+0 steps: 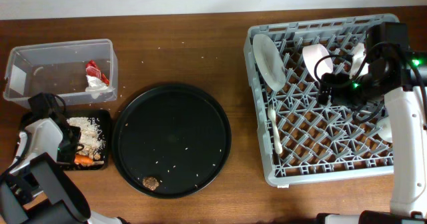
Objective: Sort waste into correct bins and load items into the dishwasher rack
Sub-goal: 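Carry the carrot left and drop it onto the small black tray, then move the left gripper back and grasp the brown shell piece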
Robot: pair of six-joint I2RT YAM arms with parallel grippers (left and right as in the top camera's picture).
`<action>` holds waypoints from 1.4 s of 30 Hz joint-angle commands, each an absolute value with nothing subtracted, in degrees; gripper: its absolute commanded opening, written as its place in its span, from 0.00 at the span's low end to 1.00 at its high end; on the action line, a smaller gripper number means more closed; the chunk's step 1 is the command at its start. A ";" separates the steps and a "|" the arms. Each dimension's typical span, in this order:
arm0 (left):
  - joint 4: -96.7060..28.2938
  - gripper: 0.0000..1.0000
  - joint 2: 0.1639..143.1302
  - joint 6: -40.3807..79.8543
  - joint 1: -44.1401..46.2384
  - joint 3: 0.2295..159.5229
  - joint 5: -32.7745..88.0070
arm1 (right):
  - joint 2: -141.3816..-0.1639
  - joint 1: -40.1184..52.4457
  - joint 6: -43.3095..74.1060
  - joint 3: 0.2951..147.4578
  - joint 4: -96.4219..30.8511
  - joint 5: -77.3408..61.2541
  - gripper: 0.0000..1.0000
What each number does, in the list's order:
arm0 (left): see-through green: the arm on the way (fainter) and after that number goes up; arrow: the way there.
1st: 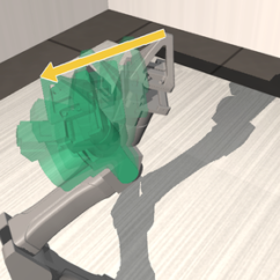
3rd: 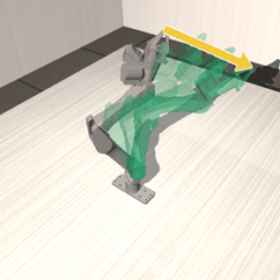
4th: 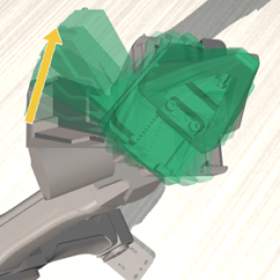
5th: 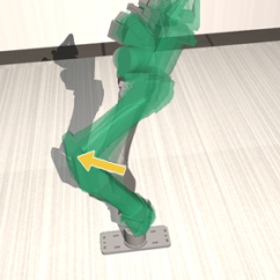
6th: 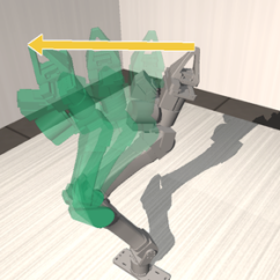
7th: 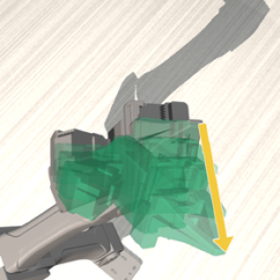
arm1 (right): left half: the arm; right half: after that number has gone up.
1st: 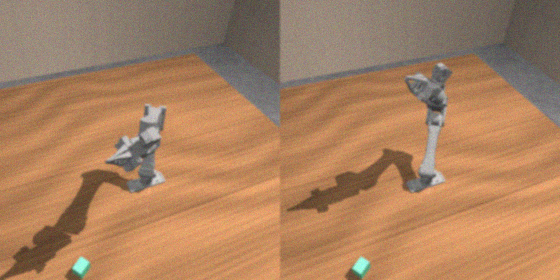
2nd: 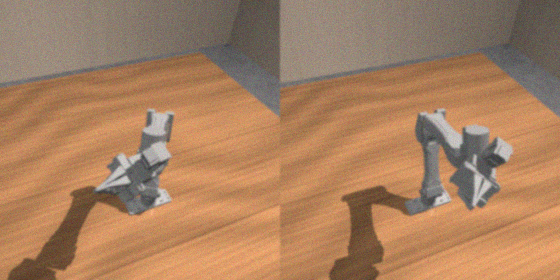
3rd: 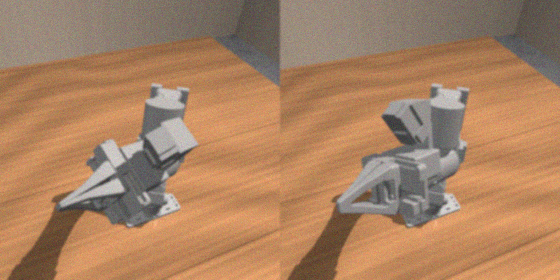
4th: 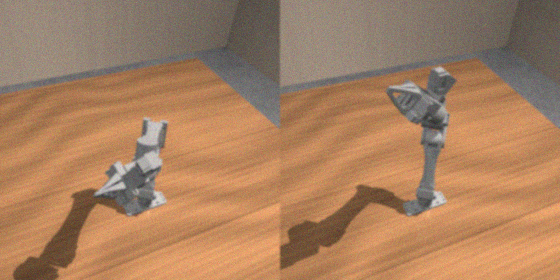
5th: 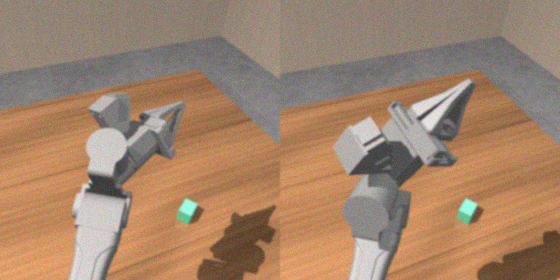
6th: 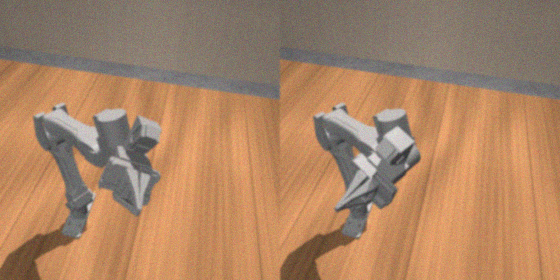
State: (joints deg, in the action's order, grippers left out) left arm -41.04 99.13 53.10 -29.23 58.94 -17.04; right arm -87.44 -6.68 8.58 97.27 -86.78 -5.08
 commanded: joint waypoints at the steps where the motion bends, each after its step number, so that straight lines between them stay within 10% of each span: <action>1: -42.59 0.49 99.98 52.53 -29.54 59.83 -17.76 | -87.70 -6.79 8.34 96.90 -86.76 -5.34 0.99; 12: -51.00 0.75 88.44 39.97 -24.58 70.17 -2.68 | -87.70 -6.79 8.34 96.90 -86.59 -5.34 0.99; 21: -68.71 0.77 84.79 47.37 -3.73 67.64 3.75 | -87.70 -6.79 8.27 96.90 -86.76 -5.34 0.99; 42: -48.21 0.73 84.84 65.32 10.35 38.63 6.31 | -87.70 -6.79 7.88 96.90 -87.09 -5.37 0.99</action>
